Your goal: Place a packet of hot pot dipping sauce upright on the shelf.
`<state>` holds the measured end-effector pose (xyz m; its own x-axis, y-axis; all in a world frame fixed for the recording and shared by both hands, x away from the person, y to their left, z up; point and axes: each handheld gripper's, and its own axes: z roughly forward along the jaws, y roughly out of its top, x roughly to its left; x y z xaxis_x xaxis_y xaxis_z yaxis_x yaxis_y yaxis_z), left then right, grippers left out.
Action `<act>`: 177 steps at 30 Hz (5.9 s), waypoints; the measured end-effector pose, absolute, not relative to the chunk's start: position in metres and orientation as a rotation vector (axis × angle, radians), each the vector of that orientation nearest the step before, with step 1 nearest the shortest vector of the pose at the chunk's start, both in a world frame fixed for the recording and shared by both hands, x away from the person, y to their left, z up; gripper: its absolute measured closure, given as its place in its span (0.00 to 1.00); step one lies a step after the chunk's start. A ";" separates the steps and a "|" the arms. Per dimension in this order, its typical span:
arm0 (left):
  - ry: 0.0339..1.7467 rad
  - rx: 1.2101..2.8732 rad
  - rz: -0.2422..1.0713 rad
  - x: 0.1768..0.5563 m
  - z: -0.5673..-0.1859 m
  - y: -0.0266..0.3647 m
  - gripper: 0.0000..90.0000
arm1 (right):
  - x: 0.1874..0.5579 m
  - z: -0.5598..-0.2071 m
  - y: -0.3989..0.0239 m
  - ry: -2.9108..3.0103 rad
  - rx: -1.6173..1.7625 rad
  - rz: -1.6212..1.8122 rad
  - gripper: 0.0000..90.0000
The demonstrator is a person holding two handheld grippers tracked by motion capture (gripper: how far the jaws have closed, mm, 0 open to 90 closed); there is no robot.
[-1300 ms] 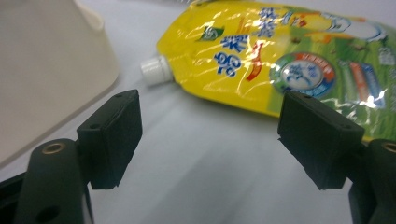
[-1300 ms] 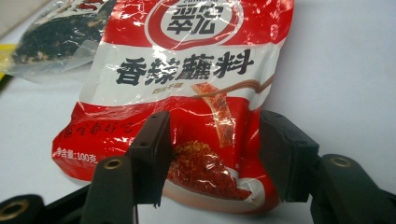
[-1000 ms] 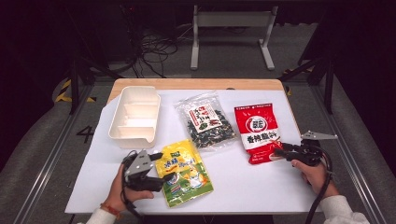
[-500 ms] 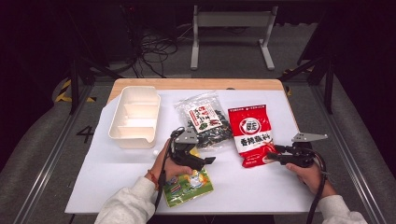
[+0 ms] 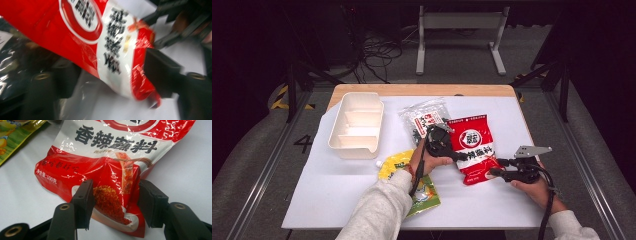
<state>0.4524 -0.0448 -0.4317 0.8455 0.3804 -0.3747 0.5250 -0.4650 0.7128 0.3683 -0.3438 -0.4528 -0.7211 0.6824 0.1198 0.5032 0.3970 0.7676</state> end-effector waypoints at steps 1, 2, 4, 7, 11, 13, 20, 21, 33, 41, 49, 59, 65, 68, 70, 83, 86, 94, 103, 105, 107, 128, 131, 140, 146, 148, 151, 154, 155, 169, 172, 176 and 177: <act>0.672 2.098 -0.175 0.451 -0.429 -0.045 0.56 | 0.367 -0.453 -0.343 2.437 1.036 1.219 0.53; 0.672 2.098 -0.175 0.451 -0.429 -0.045 0.73 | 0.367 -0.453 -0.343 2.437 1.036 1.219 0.53; 0.650 2.026 -0.184 0.445 -0.424 -0.043 0.95 | 0.365 -0.453 -0.342 2.424 1.028 1.207 0.51; 0.575 2.008 -0.147 0.433 -0.421 -0.042 1.00 | 0.360 -0.451 -0.339 2.429 0.998 1.189 0.47; 0.534 1.933 -0.148 0.427 -0.417 -0.035 1.00 | 0.355 -0.448 -0.341 2.395 1.012 1.239 0.45; 0.504 1.905 -0.136 0.422 -0.411 -0.034 1.00 | 0.352 -0.445 -0.345 2.376 1.014 1.280 0.42; 0.401 1.875 -0.092 0.406 -0.391 -0.035 1.00 | 0.338 -0.428 -0.359 2.282 0.991 1.362 0.35; 0.398 1.866 -0.097 0.405 -0.389 -0.035 1.00 | 0.336 -0.426 -0.361 2.273 0.986 1.374 0.35; 0.326 1.829 -0.035 0.389 -0.359 -0.033 1.00 | 0.325 -0.415 -0.365 2.220 0.917 1.432 0.32; 0.347 1.812 0.051 0.395 -0.340 -0.001 1.00 | 0.326 -0.419 -0.362 2.238 0.924 1.413 0.32; 0.406 1.795 0.132 0.405 -0.331 0.040 1.00 | 0.328 -0.424 -0.358 2.264 0.944 1.391 0.32; 0.457 1.769 0.193 0.416 -0.326 0.073 1.00 | 0.329 -0.428 -0.354 2.280 0.952 1.374 0.32; 0.484 1.757 0.245 0.422 -0.319 0.096 1.00 | 0.329 -0.429 -0.352 2.291 0.949 1.377 0.32; 0.497 1.746 0.276 0.426 -0.317 0.111 1.00 | 0.329 -0.430 -0.350 2.298 0.946 1.370 0.32; 0.515 1.742 0.309 0.429 -0.316 0.123 1.00 | 0.328 -0.430 -0.349 2.302 0.945 1.368 0.32; 0.590 1.717 0.399 0.440 -0.311 0.180 1.00 | 0.331 -0.435 -0.342 2.339 0.942 1.351 0.31; 0.593 1.707 0.413 0.442 -0.308 0.187 1.00 | 0.331 -0.435 -0.342 2.341 0.945 1.352 0.31; 0.615 1.678 0.440 0.455 -0.301 0.207 1.00 | 0.329 -0.436 -0.344 2.338 0.957 1.360 0.32; 0.658 1.681 0.458 0.465 -0.304 0.214 1.00 | 0.325 -0.434 -0.340 2.313 0.939 1.312 0.31; 0.670 1.683 0.460 0.467 -0.305 0.216 1.00 | 0.324 -0.433 -0.338 2.307 0.935 1.301 0.31; 0.678 1.676 0.463 0.469 -0.305 0.219 1.00 | 0.322 -0.433 -0.335 2.308 0.930 1.290 0.31; 0.766 1.658 0.489 0.501 -0.318 0.249 1.00 | 0.304 -0.435 -0.335 2.291 0.973 1.250 0.31; 0.771 1.664 0.498 0.504 -0.321 0.251 1.00 | 0.301 -0.436 -0.336 2.289 0.981 1.245 0.31; 0.792 1.659 0.519 0.513 -0.321 0.259 1.00 | 0.297 -0.440 -0.339 2.291 1.005 1.232 0.31; 0.812 1.670 0.526 0.519 -0.328 0.262 1.00 | 0.297 -0.441 -0.340 2.291 1.025 1.227 0.31; 0.816 1.657 0.520 0.520 -0.331 0.264 1.00 | 0.297 -0.441 -0.339 2.293 1.021 1.226 0.31; 0.830 1.664 0.524 0.524 -0.337 0.265 1.00 | 0.296 -0.443 -0.336 2.303 1.015 1.217 0.31; 0.834 1.687 0.524 0.526 -0.347 0.263 1.00 | 0.296 -0.443 -0.335 2.309 1.012 1.216 0.31; 0.833 1.688 0.513 0.527 -0.350 0.263 1.00 | 0.296 -0.443 -0.335 2.309 1.012 1.216 0.31; 0.970 1.794 0.600 0.523 -0.362 0.265 0.91 | 0.295 -0.441 -0.333 2.318 0.983 1.221 0.30; 0.980 1.840 0.607 0.523 -0.364 0.265 0.93 | 0.295 -0.442 -0.333 2.319 0.983 1.220 0.30; 0.992 1.893 0.609 0.526 -0.366 0.263 0.97 | 0.295 -0.443 -0.333 2.316 0.993 1.216 0.30; 1.003 1.920 0.608 0.527 -0.368 0.261 0.97 | 0.296 -0.443 -0.333 2.317 0.994 1.215 0.30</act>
<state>0.5267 0.2607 -0.3678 0.5574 0.8297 0.0289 0.4090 -0.3048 0.8601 0.2958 -0.3332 -0.4431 -0.6972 0.7165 0.0212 0.4248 0.3893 0.8173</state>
